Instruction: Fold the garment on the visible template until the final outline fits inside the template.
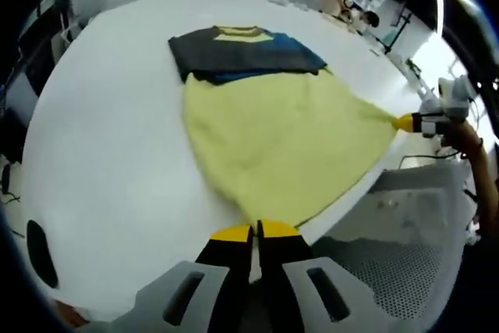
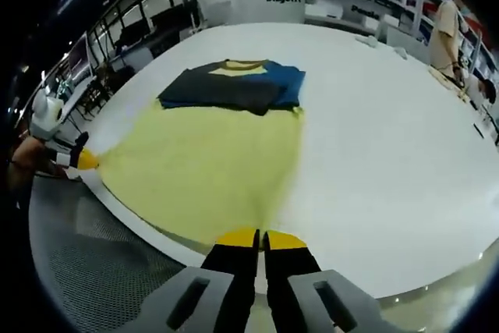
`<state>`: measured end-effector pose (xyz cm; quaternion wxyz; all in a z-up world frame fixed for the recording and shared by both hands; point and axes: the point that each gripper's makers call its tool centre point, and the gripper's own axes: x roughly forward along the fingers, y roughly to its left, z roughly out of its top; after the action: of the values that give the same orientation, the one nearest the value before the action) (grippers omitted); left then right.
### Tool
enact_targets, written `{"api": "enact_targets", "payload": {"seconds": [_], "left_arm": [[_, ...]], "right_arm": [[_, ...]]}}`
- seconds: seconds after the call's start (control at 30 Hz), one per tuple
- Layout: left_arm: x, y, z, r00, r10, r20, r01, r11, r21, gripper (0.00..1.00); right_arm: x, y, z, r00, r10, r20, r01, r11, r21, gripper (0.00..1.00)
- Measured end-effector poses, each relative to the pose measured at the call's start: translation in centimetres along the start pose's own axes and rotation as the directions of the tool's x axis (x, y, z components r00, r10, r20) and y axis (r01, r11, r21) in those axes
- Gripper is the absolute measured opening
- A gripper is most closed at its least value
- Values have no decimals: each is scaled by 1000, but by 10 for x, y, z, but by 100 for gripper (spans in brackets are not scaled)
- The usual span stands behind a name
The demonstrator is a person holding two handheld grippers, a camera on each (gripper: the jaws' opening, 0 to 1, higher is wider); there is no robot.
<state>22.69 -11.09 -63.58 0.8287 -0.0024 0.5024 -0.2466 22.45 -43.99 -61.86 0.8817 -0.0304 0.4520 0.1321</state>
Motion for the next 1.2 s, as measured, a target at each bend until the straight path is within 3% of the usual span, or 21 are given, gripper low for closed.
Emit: {"api": "enact_targets", "payload": {"seconds": [0.27, 0.5, 0.87, 1.03, 1.2], "left_arm": [[-9, 8, 30, 997, 12, 70, -10, 999, -33, 0], [-16, 21, 70, 988, 27, 150, -18, 998, -57, 0], [-11, 38, 130, 974, 40, 223, -27, 998, -62, 0], [-7, 45, 167, 950, 33, 310, -3, 995, -97, 0], [2, 59, 187, 951, 57, 302, -27, 994, -103, 0]], "right_arm": [[-7, 0, 31, 998, 1, 68, -2, 1000, 15, 0], [-6, -7, 55, 996, 3, 87, -6, 999, 39, 0], [0, -28, 103, 986, -34, 164, 4, 984, 178, 0], [10, -37, 126, 983, -30, 183, -11, 975, 221, 0], [22, -39, 145, 984, -15, 179, -22, 979, 204, 0]]}}
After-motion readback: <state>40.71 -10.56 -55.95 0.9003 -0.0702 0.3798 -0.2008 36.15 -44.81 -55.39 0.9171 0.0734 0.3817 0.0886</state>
